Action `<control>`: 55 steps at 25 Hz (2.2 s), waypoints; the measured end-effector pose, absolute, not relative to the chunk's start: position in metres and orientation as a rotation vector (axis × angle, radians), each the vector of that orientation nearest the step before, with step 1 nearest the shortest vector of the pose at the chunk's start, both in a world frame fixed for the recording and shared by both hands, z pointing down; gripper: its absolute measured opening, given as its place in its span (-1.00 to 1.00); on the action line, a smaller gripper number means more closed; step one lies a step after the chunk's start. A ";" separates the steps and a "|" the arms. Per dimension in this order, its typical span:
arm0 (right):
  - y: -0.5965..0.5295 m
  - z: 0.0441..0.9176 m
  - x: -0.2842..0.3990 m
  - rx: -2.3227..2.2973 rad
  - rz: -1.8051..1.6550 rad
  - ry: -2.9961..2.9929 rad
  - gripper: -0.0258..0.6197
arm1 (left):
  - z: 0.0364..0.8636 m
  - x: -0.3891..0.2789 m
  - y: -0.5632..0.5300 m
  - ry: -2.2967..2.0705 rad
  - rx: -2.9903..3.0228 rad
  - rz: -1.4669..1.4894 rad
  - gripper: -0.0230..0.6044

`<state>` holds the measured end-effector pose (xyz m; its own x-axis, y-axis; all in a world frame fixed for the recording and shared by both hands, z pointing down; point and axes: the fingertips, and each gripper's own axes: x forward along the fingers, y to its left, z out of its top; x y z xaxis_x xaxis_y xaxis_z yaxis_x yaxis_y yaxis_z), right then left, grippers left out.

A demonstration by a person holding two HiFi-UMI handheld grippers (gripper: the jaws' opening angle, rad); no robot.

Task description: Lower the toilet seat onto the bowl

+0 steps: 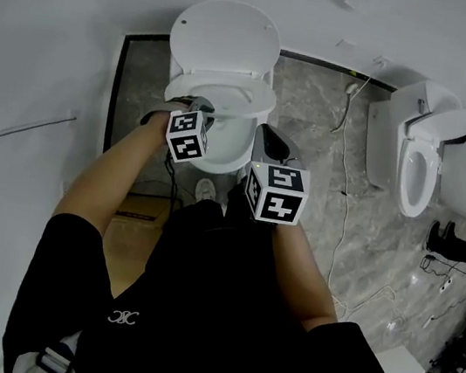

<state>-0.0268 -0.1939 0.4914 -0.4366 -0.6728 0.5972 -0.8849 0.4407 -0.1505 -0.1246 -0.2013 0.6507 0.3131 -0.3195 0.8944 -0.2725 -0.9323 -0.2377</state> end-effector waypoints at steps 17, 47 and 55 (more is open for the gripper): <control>-0.143 0.575 -0.024 1.284 0.743 -2.115 -0.89 | 0.745 -0.101 -0.111 0.237 -2.741 -1.772 -0.51; -0.151 0.746 -0.042 1.047 0.829 -2.045 -0.89 | 0.965 -0.081 -0.047 0.249 -2.880 -1.877 -0.31; -0.153 0.777 -0.046 1.030 0.845 -2.049 -0.89 | 1.003 -0.081 -0.045 0.309 -2.851 -1.883 -0.30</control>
<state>-0.0457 -0.1529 0.7771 -0.4528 -0.4018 0.7959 -0.8460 0.4754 -0.2413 -0.0810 -0.0452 1.0033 0.3941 0.0097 0.9190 -0.3026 -0.9428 0.1397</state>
